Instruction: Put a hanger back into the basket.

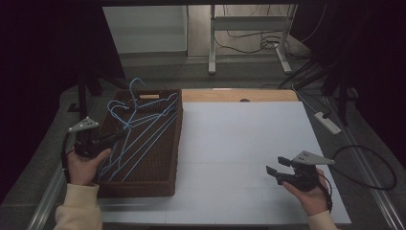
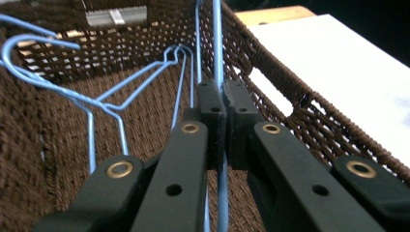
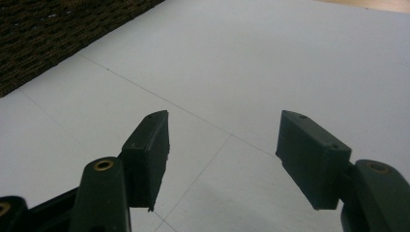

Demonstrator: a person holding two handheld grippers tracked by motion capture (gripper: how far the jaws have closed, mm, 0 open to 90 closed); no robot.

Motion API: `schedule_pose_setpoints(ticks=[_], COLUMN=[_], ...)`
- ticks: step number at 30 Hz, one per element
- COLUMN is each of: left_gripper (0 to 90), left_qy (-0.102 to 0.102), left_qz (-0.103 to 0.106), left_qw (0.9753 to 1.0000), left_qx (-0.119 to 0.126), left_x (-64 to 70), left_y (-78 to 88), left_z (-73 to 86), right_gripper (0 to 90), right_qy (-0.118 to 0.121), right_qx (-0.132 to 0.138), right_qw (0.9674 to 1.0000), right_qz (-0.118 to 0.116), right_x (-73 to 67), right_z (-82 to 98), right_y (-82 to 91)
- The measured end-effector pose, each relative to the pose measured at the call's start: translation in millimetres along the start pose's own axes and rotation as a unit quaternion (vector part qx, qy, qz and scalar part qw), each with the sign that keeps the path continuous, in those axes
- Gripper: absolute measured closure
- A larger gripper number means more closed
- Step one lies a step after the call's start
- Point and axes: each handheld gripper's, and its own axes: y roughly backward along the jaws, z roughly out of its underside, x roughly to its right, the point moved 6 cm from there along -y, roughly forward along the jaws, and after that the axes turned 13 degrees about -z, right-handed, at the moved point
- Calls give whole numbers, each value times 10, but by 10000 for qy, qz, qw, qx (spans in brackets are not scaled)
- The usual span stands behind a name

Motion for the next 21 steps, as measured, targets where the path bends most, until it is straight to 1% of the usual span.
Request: schedule_pose_setpoints(ticks=[2, 4, 5, 8, 9, 13, 16, 17, 21], left_gripper=[872, 872, 872, 872, 872, 870, 868, 867, 866], left_qy=[4, -2, -5, -31, -49, 55, 155, 190, 199], left_qz=[-11, -2, 5, -5, -42, -49, -267, -365, -513], left_qw=[9999, 9997, 9994, 9984, 9979, 9967, 9949, 9938, 9918], left_qx=[-148, -230, -350, -567, -640, -809, -964, -1029, -1156], left_x=[-3, 1, 8, 31, 40, 42, -5, -21, -35], left_y=[-47, -85, -135, -211, -236, -282, -308, -320, -340], left_z=[33, 54, 81, 120, 132, 159, 192, 206, 229], right_gripper=[372, 372, 372, 372, 372, 372, 372, 372, 371], right_qy=[7, 11, 7, 10, 19, 17, 17, 17, -5], right_qx=[-2, -1, -3, -24, -26, -42, -49, -48, -46], right_qw=[10000, 10000, 10000, 10000, 10000, 10000, 10000, 10000, 10000], right_qz=[-5, -5, -6, -10, -12, -7, -8, -8, -25], right_x=[-3, -5, -5, -1, -1, -1, -2, -3, -5], right_z=[0, -1, 0, 1, 1, 4, 6, 5, 7], right_y=[0, 1, 0, -8, -12, -20, -18, -17, -15])
